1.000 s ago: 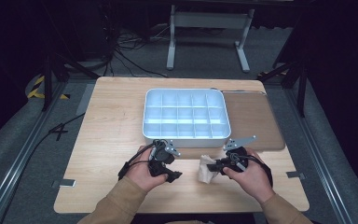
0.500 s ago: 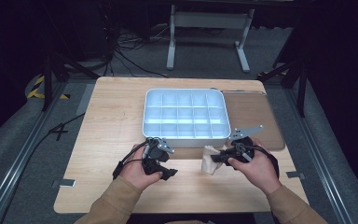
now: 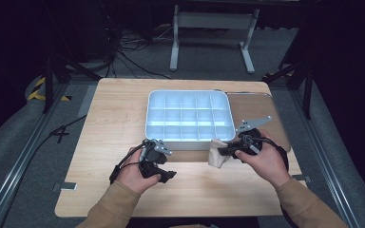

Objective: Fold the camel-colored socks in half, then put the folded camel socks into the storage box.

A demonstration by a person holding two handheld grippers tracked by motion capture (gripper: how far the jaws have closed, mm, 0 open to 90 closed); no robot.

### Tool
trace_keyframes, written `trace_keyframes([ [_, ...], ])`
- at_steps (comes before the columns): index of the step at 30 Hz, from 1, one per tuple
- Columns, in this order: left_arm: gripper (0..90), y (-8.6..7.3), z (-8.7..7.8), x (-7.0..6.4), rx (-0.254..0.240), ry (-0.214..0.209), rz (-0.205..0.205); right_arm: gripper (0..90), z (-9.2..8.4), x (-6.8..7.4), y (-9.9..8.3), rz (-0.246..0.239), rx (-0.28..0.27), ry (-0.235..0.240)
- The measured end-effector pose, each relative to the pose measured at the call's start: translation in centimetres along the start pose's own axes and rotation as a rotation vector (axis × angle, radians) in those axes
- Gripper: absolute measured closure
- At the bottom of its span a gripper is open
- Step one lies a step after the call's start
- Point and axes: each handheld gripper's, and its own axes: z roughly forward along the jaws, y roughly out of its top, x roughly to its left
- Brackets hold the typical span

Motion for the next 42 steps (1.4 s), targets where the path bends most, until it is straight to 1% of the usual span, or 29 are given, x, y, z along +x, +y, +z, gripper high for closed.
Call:
trace_keyframes([
  [3, 41.7, -0.1, -0.1, 0.1, -0.003, 0.001, -0.011, 75.6, -0.2, -0.4, 0.5, -0.006, 0.001, -0.005],
  [4, 41.7, -0.1, -0.2, 0.2, -0.001, 0.001, -0.006, 75.5, -0.2, -0.6, 0.7, -0.007, 0.001, -0.007],
  [12, 41.6, -0.2, -0.3, 0.5, -0.007, 0.003, -0.017, 75.5, -0.9, -1.8, 2.0, 0.0, -0.011, -0.008],
  [16, 41.6, -0.3, -0.4, 0.6, -0.009, 0.002, -0.024, 75.4, -0.9, -2.5, 2.4, 0.001, -0.01, -0.017],
  [19, 41.6, -0.3, -0.4, 0.7, -0.012, 0.005, -0.021, 75.3, -0.9, -3.2, 2.7, 0.005, -0.011, -0.024],
  [21, 41.6, -0.3, -0.4, 0.7, -0.007, 0.004, -0.025, 75.3, -1.0, -3.7, 2.8, 0.01, -0.014, -0.028],
  [24, 41.5, -0.3, -0.4, 0.8, -0.013, 0.001, -0.033, 75.2, -1.0, -4.2, 3.1, 0.014, -0.015, -0.039],
  [25, 41.5, -0.3, -0.4, 0.9, -0.011, 0.006, -0.028, 75.2, -1.1, -4.4, 3.2, 0.011, -0.013, -0.042],
  [30, 41.5, -0.2, -0.4, 0.8, -0.01, 0.002, -0.022, 75.1, -1.1, -5.0, 3.4, 0.015, -0.014, -0.052],
  [32, 41.5, -0.2, -0.4, 0.8, -0.011, 0.001, -0.021, 75.1, -1.0, -5.4, 3.5, 0.019, -0.011, -0.062],
  [33, 41.5, -0.2, -0.4, 0.8, -0.012, 0.001, -0.023, 75.1, -1.0, -5.4, 3.5, 0.019, -0.011, -0.062],
  [34, 41.5, -0.2, -0.4, 0.9, -0.013, 0.001, -0.023, 75.0, -0.8, -5.8, 3.5, 0.025, -0.008, -0.068],
  [39, 41.5, -0.3, -0.5, 1.1, -0.013, 0.0, -0.03, 75.0, -0.6, -6.5, 3.5, 0.033, -0.002, -0.079],
  [40, 41.5, -0.3, -0.6, 1.1, -0.013, 0.0, -0.032, 75.0, -0.4, -6.9, 3.5, 0.033, 0.007, -0.09],
  [42, 41.6, -0.4, -0.6, 1.1, -0.018, 0.004, -0.03, 75.0, -0.3, -7.0, 3.5, 0.036, 0.009, -0.093],
])
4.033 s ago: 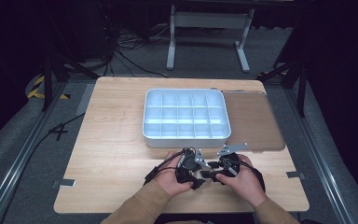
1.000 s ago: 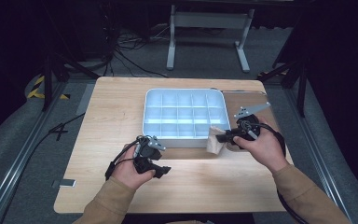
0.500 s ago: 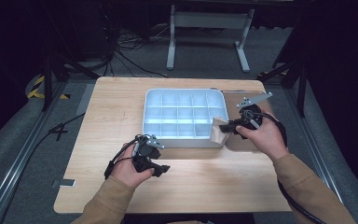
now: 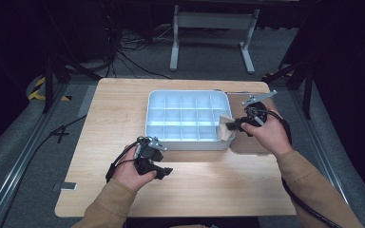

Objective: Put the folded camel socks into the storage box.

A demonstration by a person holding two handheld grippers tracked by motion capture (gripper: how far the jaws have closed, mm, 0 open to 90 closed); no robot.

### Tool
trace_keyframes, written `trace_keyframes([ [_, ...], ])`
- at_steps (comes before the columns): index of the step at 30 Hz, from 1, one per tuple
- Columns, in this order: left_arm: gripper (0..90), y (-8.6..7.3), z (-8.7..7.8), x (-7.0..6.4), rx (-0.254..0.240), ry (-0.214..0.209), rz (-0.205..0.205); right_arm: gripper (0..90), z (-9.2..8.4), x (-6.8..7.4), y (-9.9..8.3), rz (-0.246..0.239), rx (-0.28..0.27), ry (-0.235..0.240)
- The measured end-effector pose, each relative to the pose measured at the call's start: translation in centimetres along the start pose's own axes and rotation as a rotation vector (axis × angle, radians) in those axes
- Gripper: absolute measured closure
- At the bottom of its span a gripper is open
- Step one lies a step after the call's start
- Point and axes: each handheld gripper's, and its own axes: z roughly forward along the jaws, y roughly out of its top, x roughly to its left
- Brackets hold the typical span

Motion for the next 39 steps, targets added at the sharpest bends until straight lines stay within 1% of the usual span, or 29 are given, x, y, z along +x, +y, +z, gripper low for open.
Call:
trace_keyframes([
  [2, 41.5, 0.0, -0.1, 0.0, 0.005, 0.0, -0.008, 75.0, 0.4, -0.4, 0.1, 0.004, 0.015, -0.012],
  [4, 41.5, -0.1, 0.0, 0.0, 0.001, 0.002, -0.009, 75.0, 0.5, -0.5, 0.1, 0.0, 0.02, -0.016],
  [5, 41.5, 0.0, 0.0, 0.1, -0.003, 0.003, -0.003, 75.0, 0.9, -0.7, 0.1, 0.001, 0.032, -0.02],
  [7, 41.5, 0.0, 0.0, 0.1, 0.001, 0.002, -0.003, 75.0, 1.0, -0.8, 0.0, 0.003, 0.037, -0.024],
  [9, 41.5, -0.1, 0.0, 0.1, 0.005, 0.002, -0.006, 75.0, 1.3, -0.9, 0.0, 0.001, 0.054, -0.032],
  [12, 41.5, -0.1, 0.0, 0.1, 0.0, 0.0, -0.008, 74.9, 1.8, -1.0, 0.0, -0.006, 0.065, -0.043],
  [15, 41.5, -0.1, 0.0, 0.1, 0.001, 0.0, -0.005, 74.9, 2.3, -1.1, 0.1, -0.013, 0.071, -0.064],
  [19, 41.5, -0.1, 0.0, 0.1, 0.002, 0.002, -0.006, 74.9, 3.0, -1.1, 0.3, -0.036, 0.101, -0.095],
  [24, 41.5, -0.2, 0.0, 0.2, 0.003, -0.004, -0.008, 74.8, 4.1, -0.8, 0.3, -0.074, 0.152, -0.111],
  [25, 41.5, -0.2, 0.1, 0.2, 0.003, -0.004, -0.008, 74.8, 4.2, -0.7, 0.3, -0.073, 0.161, -0.117],
  [31, 41.3, -0.1, 0.1, 0.1, 0.003, -0.006, -0.001, 74.7, 5.5, -0.6, -0.1, -0.078, 0.216, -0.116],
  [33, 41.2, -0.1, 0.1, 0.1, 0.002, -0.005, -0.006, 74.6, 5.7, -0.6, -0.2, -0.071, 0.22, -0.115],
  [36, 41.3, -0.2, 0.0, 0.1, 0.005, -0.004, -0.011, 74.6, 6.1, -0.5, -0.1, -0.067, 0.245, -0.113],
  [39, 41.2, -0.3, 0.0, 0.1, 0.004, 0.0, -0.007, 74.5, 6.6, -0.4, -0.1, -0.073, 0.286, -0.122],
])
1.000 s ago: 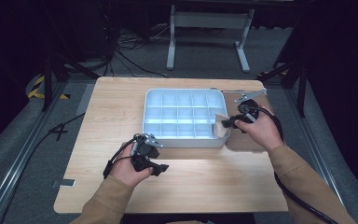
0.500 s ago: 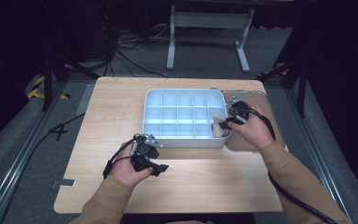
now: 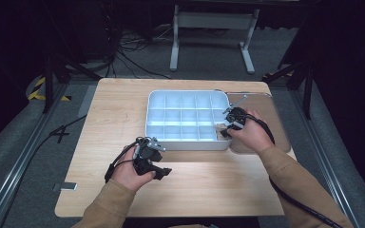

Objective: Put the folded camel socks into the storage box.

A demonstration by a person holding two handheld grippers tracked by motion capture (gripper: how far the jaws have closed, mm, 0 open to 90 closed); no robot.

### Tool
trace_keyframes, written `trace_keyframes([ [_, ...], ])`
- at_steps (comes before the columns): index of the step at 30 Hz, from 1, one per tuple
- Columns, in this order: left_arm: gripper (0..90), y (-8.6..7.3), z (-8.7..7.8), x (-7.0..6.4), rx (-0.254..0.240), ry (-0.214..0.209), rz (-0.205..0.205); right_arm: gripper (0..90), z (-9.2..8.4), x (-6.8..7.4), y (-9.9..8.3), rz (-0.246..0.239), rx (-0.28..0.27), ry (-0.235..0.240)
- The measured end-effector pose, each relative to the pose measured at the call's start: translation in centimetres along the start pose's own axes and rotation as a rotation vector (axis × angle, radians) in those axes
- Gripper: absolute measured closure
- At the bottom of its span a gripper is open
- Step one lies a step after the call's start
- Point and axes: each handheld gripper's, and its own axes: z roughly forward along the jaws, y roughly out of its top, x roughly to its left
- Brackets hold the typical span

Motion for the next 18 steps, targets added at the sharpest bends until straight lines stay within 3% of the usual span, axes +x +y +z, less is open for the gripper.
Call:
trace_keyframes([
  [5, 41.2, -0.1, -0.1, 0.0, 0.005, 0.004, -0.004, 74.5, 0.7, 0.2, 0.1, 0.003, 0.038, -0.006],
  [11, 41.1, -0.5, -0.3, 0.0, 0.005, 0.008, -0.013, 74.1, 2.1, 0.8, 0.8, -0.033, 0.113, -0.037],
  [18, 41.1, -0.8, -0.4, 0.1, 0.002, 0.012, -0.018, 73.8, 2.6, 0.7, 1.0, -0.023, 0.137, -0.04],
])
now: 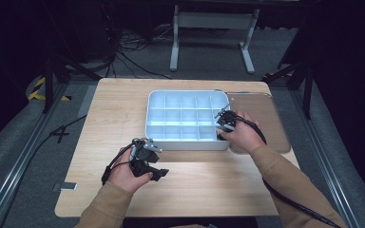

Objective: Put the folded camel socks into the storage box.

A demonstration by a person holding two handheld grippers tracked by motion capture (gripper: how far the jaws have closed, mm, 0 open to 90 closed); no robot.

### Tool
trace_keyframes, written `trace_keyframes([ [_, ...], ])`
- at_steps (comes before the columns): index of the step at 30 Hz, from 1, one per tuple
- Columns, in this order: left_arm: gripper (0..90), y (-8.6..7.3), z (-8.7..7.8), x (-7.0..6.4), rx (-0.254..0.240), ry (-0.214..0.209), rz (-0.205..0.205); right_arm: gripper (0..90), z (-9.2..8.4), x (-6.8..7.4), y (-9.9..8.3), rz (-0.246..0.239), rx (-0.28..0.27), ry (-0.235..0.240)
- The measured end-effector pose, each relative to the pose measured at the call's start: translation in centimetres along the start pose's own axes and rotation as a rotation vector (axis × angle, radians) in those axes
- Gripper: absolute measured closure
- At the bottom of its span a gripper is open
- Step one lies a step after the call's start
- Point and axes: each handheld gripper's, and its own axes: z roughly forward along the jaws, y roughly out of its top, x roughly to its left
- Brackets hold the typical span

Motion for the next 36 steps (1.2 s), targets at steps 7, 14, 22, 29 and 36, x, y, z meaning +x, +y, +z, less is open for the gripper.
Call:
trace_keyframes([
  [7, 41.0, 0.0, -0.1, 0.0, -0.005, 0.002, -0.002, 68.1, -0.3, -0.1, -0.2, 0.004, -0.021, 0.024],
  [14, 41.0, 0.2, 0.0, 0.0, 0.004, -0.004, 0.001, 59.7, -2.1, -0.1, -0.6, 0.024, -0.097, 0.044],
  [22, 41.0, 0.1, 0.0, 0.0, -0.002, -0.003, -0.006, 59.6, -5.0, 0.2, -1.2, 0.023, -0.229, 0.076],
  [29, 41.1, -0.2, -0.2, 0.2, -0.006, 0.004, -0.009, 59.3, -7.3, 0.9, -2.3, -0.015, -0.333, 0.113],
  [36, 41.1, -0.1, -0.3, 0.1, -0.003, 0.003, -0.012, 57.9, -9.3, 1.6, -3.9, -0.046, -0.428, 0.153],
])
